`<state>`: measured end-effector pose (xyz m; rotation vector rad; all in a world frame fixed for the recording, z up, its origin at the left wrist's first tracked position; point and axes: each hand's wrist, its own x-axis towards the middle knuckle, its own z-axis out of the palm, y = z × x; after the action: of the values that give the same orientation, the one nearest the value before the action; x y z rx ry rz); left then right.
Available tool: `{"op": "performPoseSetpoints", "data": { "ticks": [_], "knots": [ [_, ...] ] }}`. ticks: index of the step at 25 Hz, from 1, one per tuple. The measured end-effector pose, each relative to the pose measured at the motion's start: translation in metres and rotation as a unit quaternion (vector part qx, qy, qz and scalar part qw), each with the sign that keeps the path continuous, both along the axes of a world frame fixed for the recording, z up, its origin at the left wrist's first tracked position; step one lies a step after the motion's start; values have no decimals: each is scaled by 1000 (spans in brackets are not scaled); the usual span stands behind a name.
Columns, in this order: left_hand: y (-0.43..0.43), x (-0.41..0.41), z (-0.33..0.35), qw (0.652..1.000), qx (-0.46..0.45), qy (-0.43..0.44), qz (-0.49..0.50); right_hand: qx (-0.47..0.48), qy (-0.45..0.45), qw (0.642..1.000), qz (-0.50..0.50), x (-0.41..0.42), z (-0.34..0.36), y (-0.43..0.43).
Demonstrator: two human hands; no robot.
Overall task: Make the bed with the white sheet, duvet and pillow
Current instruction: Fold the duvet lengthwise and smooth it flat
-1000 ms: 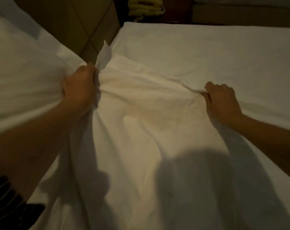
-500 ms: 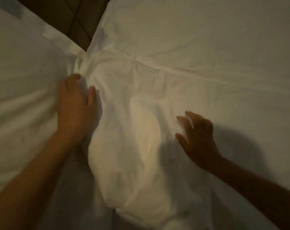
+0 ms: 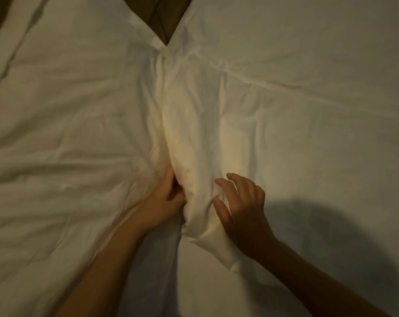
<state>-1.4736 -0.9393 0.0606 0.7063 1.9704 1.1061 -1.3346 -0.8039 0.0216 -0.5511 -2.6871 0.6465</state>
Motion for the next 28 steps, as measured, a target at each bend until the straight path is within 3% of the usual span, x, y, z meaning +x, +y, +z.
{"op": "performPoseSetpoints", "data": {
  "ticks": [2, 4, 6, 9, 14, 18, 20, 22, 24, 28],
  "knots": [
    [-2, 9, -7, 999, -15, 29, -13, 50, -26, 997, 44, 9, -8, -11],
    [-1, 13, -8, 995, -14, 82, 51, 54, -64, 995, 51, 17, -12, -13],
    [1, 20, -1, 989, 1, 112, 100, 8, -51, 998, 28, 20, -9, -11],
    [1, 33, 9, 985, 23, 83, 147, -53, -45, 998, -5, 21, 4, -9],
    [-6, 43, 27, 981, 11, 166, 98, -88, -192, 977, 33, 27, 15, -5],
    [-16, 41, 51, 974, 15, 209, 87, -85, -142, 985, 45, 37, 26, -5],
    [-20, 32, 80, 954, 21, 274, 118, -74, -107, 990, 58, 38, 34, -9],
    [-31, 14, 114, 909, 23, 383, 161, -94, -106, 987, 79, 35, 51, -13],
    [-45, -5, 134, 886, -19, 433, 163, -117, -124, 980, 102, 29, 61, -18],
    [-52, -15, 107, 856, -278, 402, 169, -99, -216, 959, 157, 23, 44, -27]
  ]
}}
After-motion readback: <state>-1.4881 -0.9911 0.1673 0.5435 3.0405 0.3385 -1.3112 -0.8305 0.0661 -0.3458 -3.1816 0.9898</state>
